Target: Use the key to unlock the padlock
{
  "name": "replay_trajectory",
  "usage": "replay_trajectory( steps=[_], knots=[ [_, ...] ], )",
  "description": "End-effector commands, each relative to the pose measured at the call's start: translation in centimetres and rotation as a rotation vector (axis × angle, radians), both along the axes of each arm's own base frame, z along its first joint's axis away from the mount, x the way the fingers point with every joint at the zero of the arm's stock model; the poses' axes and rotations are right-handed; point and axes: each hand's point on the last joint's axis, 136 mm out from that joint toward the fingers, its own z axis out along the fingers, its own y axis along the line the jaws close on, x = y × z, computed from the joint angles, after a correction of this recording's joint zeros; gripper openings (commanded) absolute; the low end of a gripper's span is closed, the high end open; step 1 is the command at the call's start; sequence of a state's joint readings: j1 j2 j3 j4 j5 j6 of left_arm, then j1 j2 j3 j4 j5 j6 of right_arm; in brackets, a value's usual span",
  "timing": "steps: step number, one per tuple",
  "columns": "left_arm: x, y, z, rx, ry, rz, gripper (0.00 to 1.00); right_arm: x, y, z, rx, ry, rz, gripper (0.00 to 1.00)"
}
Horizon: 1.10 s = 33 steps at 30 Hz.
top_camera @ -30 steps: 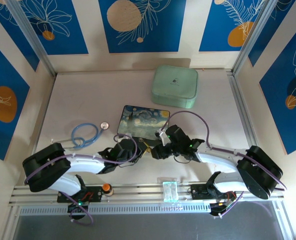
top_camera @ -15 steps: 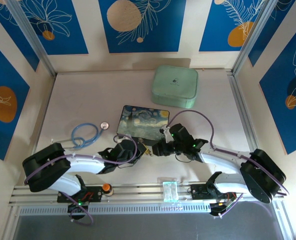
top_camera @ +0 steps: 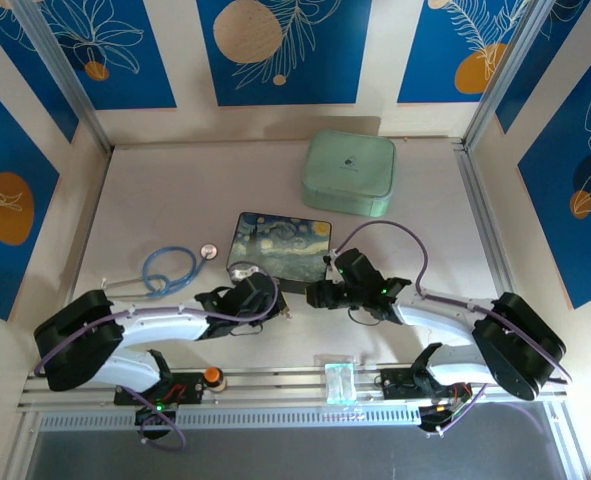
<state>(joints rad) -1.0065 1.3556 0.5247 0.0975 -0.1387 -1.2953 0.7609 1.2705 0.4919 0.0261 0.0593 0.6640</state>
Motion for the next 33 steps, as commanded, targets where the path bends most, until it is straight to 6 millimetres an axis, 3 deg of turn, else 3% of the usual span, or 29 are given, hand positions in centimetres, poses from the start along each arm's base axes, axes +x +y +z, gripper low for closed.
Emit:
replay_trajectory(
  steps=[1, 10, 14, 20, 33],
  knots=[
    [-1.2, 3.4, -2.6, 0.231, 0.028, -0.085, 0.1, 0.9, 0.0, 0.2, -0.033, -0.01, -0.042, 0.48],
    [-1.0, 3.3, -4.4, 0.332, 0.049, -0.14, 0.17, 0.9, 0.4, -0.7, -0.053, 0.016, -0.041, 0.48],
    [-0.8, 3.4, -4.2, 0.384, 0.027, -0.153, 0.25, 0.7, 0.4, -0.8, -0.059, 0.017, -0.041, 0.48],
    [-1.0, 3.1, -4.7, 0.401, 0.027, -0.172, 0.28, 0.6, 0.3, -1.3, -0.061, 0.03, -0.049, 0.48],
    [-1.4, 4.7, -2.9, 0.705, -0.083, -0.243, 0.29, 0.3, -0.1, -1.5, -0.068, 0.035, -0.055, 0.48]
  ],
)
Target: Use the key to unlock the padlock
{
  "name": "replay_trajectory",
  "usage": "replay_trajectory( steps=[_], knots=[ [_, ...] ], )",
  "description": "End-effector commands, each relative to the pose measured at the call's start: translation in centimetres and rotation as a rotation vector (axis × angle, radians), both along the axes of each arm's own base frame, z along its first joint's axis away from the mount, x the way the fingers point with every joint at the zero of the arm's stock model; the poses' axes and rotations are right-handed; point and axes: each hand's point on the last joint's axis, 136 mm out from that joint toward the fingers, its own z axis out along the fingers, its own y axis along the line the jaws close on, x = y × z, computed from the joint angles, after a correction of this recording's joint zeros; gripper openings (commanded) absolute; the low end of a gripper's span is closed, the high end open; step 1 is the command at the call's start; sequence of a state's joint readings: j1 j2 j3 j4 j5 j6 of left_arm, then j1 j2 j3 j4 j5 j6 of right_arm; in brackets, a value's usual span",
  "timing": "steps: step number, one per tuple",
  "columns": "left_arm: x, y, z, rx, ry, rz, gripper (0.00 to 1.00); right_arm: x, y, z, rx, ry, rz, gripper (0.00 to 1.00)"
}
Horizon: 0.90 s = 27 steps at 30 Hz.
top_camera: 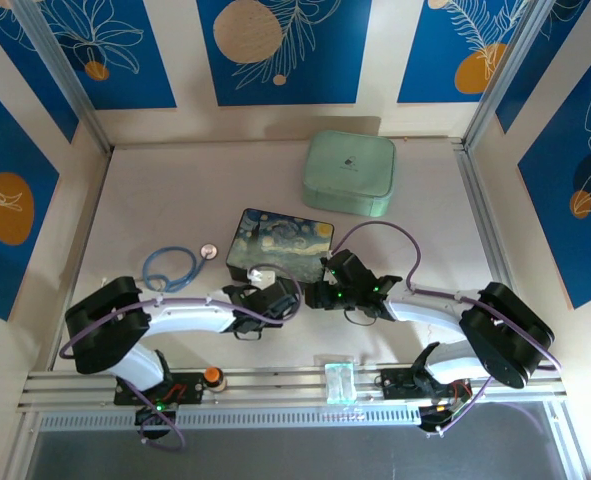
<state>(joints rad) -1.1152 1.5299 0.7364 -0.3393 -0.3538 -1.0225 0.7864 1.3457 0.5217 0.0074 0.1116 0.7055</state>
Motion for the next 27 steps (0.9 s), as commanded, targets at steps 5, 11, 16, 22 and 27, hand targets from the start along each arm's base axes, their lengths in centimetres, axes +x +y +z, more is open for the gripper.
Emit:
replay_trajectory(
  steps=[5, 11, 16, 22, 27],
  knots=[
    [0.7, 1.5, 0.8, 0.219, -0.085, -0.066, 0.29, 0.0, -0.2, -0.1, -0.005, -0.002, -0.019, 0.47],
    [0.8, 0.3, 1.4, 0.277, -0.125, -0.123, 0.28, -0.3, -0.5, -0.2, 0.001, -0.002, -0.026, 0.47],
    [0.4, -0.3, 1.9, 0.377, -0.149, -0.162, 0.22, -0.5, -0.8, -0.5, 0.007, 0.004, -0.037, 0.47],
    [-0.1, -0.9, 1.6, 0.423, -0.129, -0.174, 0.22, -0.5, -0.8, -0.6, 0.013, 0.008, -0.038, 0.47],
    [-0.4, -1.5, 1.5, 0.389, -0.121, -0.186, 0.22, -0.5, -0.7, -0.6, 0.018, 0.005, -0.038, 0.47]
  ],
)
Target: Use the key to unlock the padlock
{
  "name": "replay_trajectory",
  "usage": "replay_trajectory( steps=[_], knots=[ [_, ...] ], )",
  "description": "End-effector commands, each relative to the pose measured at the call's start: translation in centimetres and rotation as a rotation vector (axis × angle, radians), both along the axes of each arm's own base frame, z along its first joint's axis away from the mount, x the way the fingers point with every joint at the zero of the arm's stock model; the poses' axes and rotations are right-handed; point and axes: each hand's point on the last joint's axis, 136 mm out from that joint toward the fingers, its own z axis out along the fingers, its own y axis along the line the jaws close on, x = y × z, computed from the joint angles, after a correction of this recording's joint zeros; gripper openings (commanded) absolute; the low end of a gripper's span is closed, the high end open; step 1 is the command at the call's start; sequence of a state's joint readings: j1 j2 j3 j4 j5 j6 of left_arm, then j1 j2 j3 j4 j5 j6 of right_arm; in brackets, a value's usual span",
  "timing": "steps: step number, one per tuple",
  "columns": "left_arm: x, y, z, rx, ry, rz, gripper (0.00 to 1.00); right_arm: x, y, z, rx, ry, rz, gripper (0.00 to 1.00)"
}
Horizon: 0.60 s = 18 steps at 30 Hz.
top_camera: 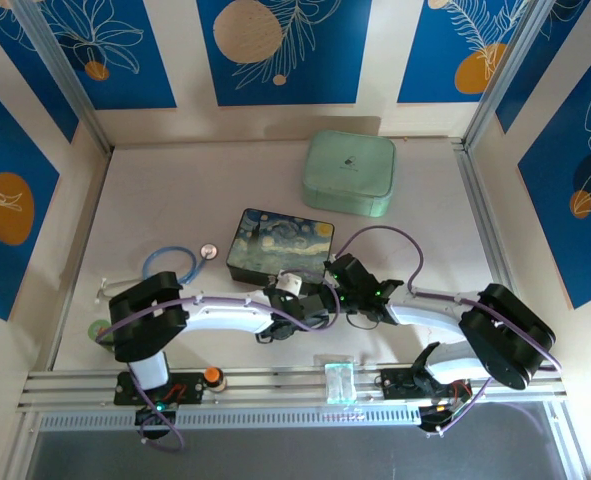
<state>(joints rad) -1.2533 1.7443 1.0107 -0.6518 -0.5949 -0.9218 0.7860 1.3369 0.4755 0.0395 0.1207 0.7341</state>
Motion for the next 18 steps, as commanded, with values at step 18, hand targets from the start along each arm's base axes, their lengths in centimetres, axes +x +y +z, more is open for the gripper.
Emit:
replay_trajectory(
  steps=[18],
  knots=[
    [-2.2, -1.7, 1.9, -0.115, 0.05, -0.019, 0.35, -0.5, 0.7, 0.7, 0.076, -0.021, 0.016, 0.48]
  ],
)
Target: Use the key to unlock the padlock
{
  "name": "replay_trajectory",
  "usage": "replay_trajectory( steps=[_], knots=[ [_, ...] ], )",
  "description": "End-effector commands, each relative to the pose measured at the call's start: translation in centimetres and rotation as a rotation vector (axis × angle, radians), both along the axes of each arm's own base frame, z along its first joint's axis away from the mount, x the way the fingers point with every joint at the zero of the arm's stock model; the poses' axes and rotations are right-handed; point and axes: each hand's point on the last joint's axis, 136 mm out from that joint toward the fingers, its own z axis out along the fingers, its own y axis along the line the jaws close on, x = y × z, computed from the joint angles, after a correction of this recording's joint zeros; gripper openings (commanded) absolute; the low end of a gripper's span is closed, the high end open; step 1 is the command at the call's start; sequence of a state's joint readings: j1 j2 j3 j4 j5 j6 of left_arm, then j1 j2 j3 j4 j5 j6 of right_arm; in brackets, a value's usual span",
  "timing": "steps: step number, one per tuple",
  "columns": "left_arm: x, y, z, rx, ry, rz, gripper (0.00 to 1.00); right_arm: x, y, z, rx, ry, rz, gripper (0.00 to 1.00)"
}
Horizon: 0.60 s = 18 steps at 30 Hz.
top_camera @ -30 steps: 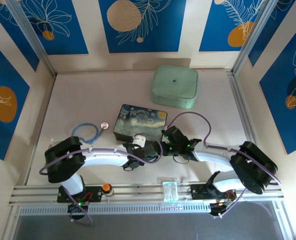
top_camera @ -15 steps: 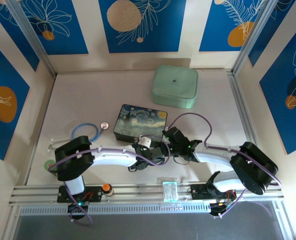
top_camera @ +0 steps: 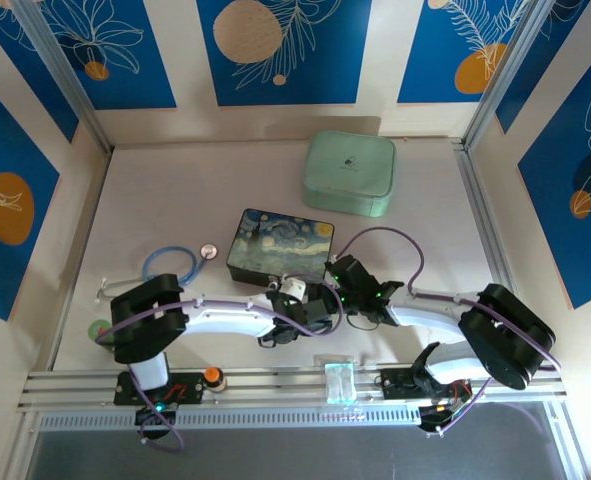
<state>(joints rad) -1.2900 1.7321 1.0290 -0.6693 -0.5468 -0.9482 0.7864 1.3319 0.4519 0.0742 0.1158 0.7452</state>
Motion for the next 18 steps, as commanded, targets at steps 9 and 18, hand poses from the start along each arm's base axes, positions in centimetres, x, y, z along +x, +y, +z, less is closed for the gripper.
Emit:
replay_trajectory(
  steps=[9, 18],
  knots=[
    [2.0, 0.9, 9.1, -0.26, -0.127, -0.09, 0.99, -0.7, 1.1, 3.4, 0.158, -0.064, 0.012, 0.93],
    [7.7, 5.3, 14.1, -0.145, -0.288, -0.299, 0.99, -1.7, 3.9, 4.8, 0.011, -0.09, 0.005, 0.9]
  ],
)
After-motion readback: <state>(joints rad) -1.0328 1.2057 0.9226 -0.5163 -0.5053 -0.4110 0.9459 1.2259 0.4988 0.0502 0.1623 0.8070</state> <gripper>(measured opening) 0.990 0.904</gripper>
